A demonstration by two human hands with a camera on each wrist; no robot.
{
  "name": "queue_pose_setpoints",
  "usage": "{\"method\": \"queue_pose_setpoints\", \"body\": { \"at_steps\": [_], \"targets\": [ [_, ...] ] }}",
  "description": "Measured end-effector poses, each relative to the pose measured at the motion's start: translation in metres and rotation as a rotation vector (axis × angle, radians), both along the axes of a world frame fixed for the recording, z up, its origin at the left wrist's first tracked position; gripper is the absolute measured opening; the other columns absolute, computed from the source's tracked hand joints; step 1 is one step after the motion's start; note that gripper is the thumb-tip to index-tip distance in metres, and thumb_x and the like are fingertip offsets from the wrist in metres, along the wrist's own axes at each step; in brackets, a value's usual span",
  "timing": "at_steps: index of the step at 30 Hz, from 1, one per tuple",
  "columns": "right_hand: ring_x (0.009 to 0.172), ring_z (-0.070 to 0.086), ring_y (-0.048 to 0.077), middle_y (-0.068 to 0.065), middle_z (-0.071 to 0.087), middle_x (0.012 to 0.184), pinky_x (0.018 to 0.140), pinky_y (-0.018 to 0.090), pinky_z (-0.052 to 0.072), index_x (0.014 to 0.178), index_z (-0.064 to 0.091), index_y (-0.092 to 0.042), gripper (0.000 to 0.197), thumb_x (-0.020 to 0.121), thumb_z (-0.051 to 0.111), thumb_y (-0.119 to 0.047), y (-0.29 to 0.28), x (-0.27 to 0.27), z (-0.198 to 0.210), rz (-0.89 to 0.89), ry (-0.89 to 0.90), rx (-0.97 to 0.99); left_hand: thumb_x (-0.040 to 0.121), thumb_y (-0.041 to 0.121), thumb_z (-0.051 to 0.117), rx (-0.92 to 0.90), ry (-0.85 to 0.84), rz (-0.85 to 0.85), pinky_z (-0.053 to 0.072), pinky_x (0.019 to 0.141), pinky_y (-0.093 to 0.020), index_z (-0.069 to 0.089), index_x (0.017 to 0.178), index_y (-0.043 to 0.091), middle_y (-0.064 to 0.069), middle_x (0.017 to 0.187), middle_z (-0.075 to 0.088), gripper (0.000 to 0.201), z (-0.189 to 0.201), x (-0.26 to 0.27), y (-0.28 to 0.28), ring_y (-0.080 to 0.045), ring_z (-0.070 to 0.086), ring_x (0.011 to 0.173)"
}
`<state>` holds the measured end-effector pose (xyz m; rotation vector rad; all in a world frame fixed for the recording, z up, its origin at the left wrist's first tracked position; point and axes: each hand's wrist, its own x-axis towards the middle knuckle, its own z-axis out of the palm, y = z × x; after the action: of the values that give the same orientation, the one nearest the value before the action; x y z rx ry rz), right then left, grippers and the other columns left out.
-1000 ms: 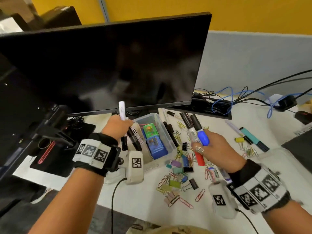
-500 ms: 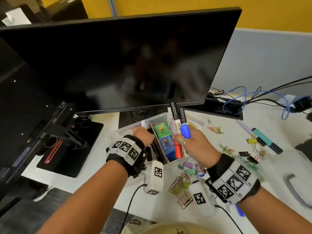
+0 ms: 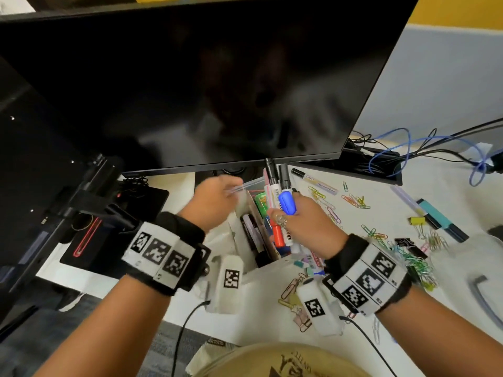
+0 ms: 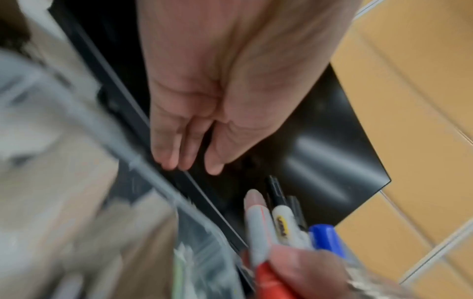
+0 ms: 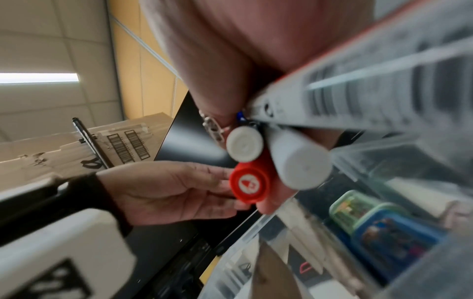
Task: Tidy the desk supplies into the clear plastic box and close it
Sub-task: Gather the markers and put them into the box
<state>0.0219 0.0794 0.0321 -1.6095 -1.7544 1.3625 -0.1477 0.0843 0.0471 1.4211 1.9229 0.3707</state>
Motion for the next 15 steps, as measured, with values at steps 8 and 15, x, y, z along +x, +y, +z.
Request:
{"method": "queue_pose_setpoints", "body": {
  "at_steps": [8, 15],
  "targets": [
    [0.067, 0.047, 0.023, 0.001, 0.041, 0.066, 0.048, 0.022, 0.031, 0.070, 0.041, -0.013, 0.024, 0.081, 0.061, -0.012, 0.000, -0.055, -0.016, 0.287, -0.269, 0.034, 0.087, -0.003, 0.033, -0.314, 0.334, -0.238, 0.023, 0.114, -0.054, 0.006, 0.150, 0.027, -0.004, 0.157, 0.016, 0.075, -0.036, -0.037, 0.001, -0.035, 0.020, 0.142],
    [0.114, 0.053, 0.035, 0.020, 0.054, 0.122, 0.087, 0.035, 0.044, 0.119, 0.045, 0.004, 0.035, 0.090, 0.052, -0.013, 0.007, -0.077, -0.023, 0.349, -0.501, -0.063, 0.089, -0.001, 0.032, -0.333, 0.344, -0.249, 0.026, 0.112, -0.056, 0.000, 0.150, 0.024, -0.005, 0.156, 0.016, 0.074, -0.037, -0.037, 0.002, -0.039, 0.021, 0.139]
  ]
}}
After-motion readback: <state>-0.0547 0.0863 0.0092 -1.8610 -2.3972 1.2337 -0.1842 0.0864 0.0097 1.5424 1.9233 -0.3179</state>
